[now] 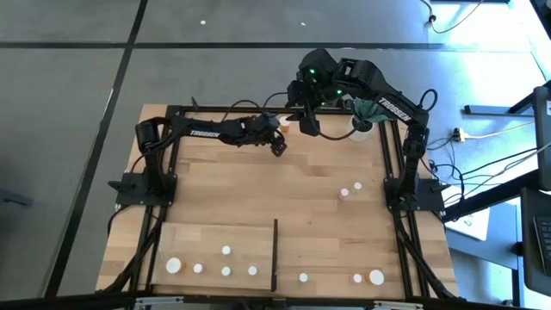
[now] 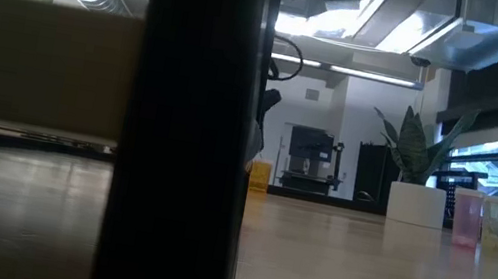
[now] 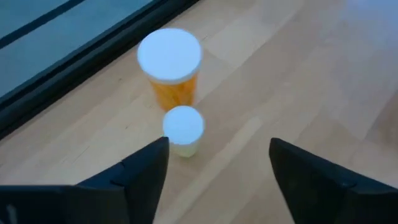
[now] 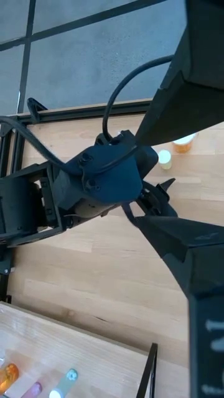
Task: Pick and place medicine bottles onto shelf by color
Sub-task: Put the top yellow pill bottle on the shelf aligned with the other yellow pill bottle
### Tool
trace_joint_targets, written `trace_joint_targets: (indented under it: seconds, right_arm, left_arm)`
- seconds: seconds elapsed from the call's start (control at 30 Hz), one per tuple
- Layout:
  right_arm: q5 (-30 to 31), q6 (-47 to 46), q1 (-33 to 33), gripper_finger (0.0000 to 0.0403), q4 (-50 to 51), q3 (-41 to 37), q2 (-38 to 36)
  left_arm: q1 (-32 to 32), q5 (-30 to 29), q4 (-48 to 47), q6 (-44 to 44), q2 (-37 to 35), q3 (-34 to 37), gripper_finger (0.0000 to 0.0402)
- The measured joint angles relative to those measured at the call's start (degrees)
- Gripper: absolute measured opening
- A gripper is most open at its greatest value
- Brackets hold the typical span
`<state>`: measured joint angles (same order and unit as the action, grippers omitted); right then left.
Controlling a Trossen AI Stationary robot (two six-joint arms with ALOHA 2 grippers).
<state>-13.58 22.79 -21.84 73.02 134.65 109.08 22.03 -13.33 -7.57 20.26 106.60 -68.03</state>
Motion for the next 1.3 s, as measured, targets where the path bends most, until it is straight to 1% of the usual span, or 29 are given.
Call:
trace_joint_targets:
  seconds: [0.1,0.2,0.3,0.7,1.07,1.17,1.3]
  right_arm:
    - [0.0,0.0,0.0,0.0198,0.0,0.0,0.0]
    - [0.0,0.0,0.0,0.0198,0.0,0.0,0.0]
    - [0.0,0.0,0.0,0.0198,0.0,0.0,0.0]
    - [0.0,0.0,0.0,0.0198,-0.3,0.0,0.0]
    - [0.0,0.0,0.0,0.0198,-0.5,0.0,0.0]
    - [0.0,0.0,0.0,0.0198,-0.6,0.0,0.0]
    - [0.0,0.0,0.0,0.0198,-0.6,0.0,0.0]
  left_arm:
    - [0.2,-1.9,0.3,-1.3,0.8,0.0,0.0298]
    - [0.4,-2.4,2.0,-1.7,2.0,0.0,0.0312]
    - [0.4,-2.7,3.7,-1.4,2.9,0.0,0.0315]
    - [1.9,-3.7,4.9,-1.4,4.1,0.0,0.0315]
    - [1.8,-3.1,8.2,-2.1,5.6,0.0,0.0311]
    - [1.8,-3.1,8.9,-2.6,5.6,0.0,0.0299]
    - [1.8,-3.1,8.7,-2.6,5.6,0.0,0.0272]
